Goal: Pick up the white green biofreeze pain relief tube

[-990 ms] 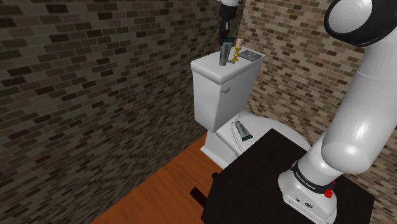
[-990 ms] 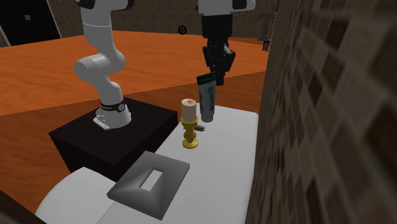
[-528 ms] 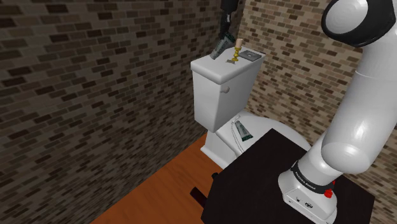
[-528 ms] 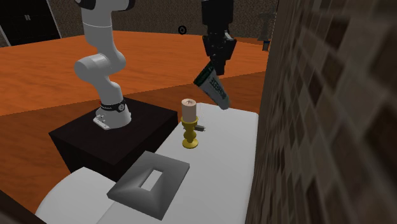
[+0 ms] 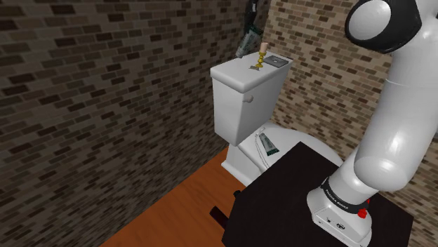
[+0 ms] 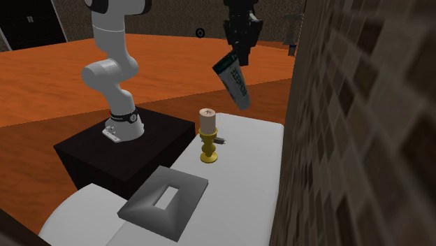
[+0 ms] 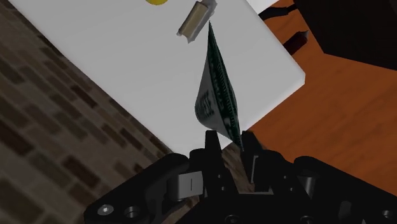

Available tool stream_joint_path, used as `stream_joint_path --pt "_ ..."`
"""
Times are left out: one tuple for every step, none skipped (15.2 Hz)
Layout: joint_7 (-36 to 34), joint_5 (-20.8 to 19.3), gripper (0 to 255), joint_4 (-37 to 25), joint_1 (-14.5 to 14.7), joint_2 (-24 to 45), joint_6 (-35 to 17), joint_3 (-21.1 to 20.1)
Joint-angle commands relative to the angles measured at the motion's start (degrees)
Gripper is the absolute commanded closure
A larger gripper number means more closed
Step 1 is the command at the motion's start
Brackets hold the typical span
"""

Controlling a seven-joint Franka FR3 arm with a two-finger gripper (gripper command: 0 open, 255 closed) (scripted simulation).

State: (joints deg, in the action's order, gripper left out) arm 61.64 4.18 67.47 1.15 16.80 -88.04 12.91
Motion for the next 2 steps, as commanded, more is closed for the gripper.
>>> stream_joint_path --pt "0.05 0.06 255 -1.34 -0.12 0.21 1.15 0.03" --pt "0.05 0.07 255 -1.37 -0.13 0.22 1.16 0.03"
